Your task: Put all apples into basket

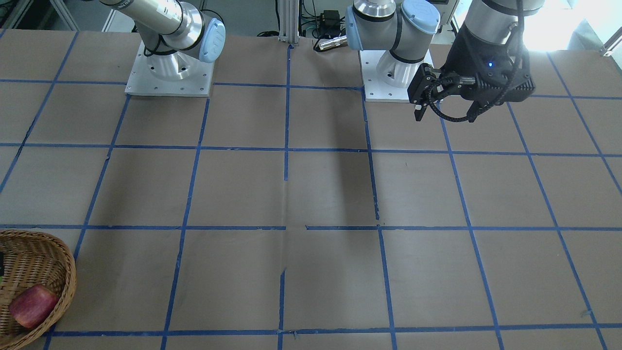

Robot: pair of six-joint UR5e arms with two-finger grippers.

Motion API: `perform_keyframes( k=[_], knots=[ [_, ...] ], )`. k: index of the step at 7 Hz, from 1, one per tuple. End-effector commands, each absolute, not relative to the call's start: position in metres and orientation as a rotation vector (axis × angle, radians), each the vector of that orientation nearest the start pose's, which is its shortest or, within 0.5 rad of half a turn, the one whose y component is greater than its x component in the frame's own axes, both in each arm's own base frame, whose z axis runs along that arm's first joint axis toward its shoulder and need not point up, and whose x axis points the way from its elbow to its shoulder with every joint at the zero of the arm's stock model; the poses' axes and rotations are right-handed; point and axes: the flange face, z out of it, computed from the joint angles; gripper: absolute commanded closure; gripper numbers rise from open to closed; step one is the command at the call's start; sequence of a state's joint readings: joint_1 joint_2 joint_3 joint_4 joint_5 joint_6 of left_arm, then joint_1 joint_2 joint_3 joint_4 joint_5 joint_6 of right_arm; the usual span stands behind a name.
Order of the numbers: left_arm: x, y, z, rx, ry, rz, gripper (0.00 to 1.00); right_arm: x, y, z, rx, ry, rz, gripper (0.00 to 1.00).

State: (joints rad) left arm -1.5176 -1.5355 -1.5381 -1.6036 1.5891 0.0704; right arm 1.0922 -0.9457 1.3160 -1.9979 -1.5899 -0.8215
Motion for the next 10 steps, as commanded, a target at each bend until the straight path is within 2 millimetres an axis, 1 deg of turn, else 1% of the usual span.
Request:
perform_keyframes(
  k=[1, 2, 3, 4, 5, 6, 7, 8, 9, 10],
  knots=[
    [-0.106, -0.482, 0.522, 0.03, 3.12, -0.06, 0.0, -0.215, -0.699, 0.277, -0.578, 3.119, -0.075, 0.0],
    [-0.106, -0.485, 0.519, 0.031, 3.119, -0.051, 0.0, -0.209, -0.692, 0.312, -0.601, 3.131, -0.113, 0.0],
    [-0.106, -0.484, 0.521, 0.031, 3.12, -0.058, 0.0, -0.185, -0.671, 0.363, -0.61, 3.104, -0.066, 0.0],
    [-0.106, -0.482, 0.525, 0.03, 3.118, -0.07, 0.0, -0.147, -0.646, 0.411, -0.618, 3.031, -0.07, 0.0],
    [-0.106, -0.481, 0.528, 0.03, 3.117, -0.079, 0.0, -0.104, -0.612, 0.462, -0.532, 2.973, -0.046, 0.0],
    [-0.106, -0.486, 0.527, 0.03, 3.119, -0.077, 0.0, -0.059, -0.592, 0.504, -0.375, 3.015, -0.103, 0.0],
    [-0.106, -0.489, 0.524, 0.028, 3.121, -0.068, 0.0, -0.009, -0.578, 0.531, -0.196, 3.046, -0.136, 0.0],
    [-0.107, -0.49, 0.522, 0.028, 3.123, -0.061, 0.0, 0.045, -0.552, 0.545, -0.134, 3.056, -0.126, 0.0],
    [-0.107, -0.487, 0.526, 0.028, 3.121, -0.075, 0.0, 0.089, -0.529, 0.539, -0.145, 3.045, -0.122, 0.0],
    [-0.107, -0.486, 0.529, 0.028, 3.122, -0.087, 0.0, 0.12, -0.52, 0.521, -0.224, 3.031, -0.089, 0.0]
  ],
)
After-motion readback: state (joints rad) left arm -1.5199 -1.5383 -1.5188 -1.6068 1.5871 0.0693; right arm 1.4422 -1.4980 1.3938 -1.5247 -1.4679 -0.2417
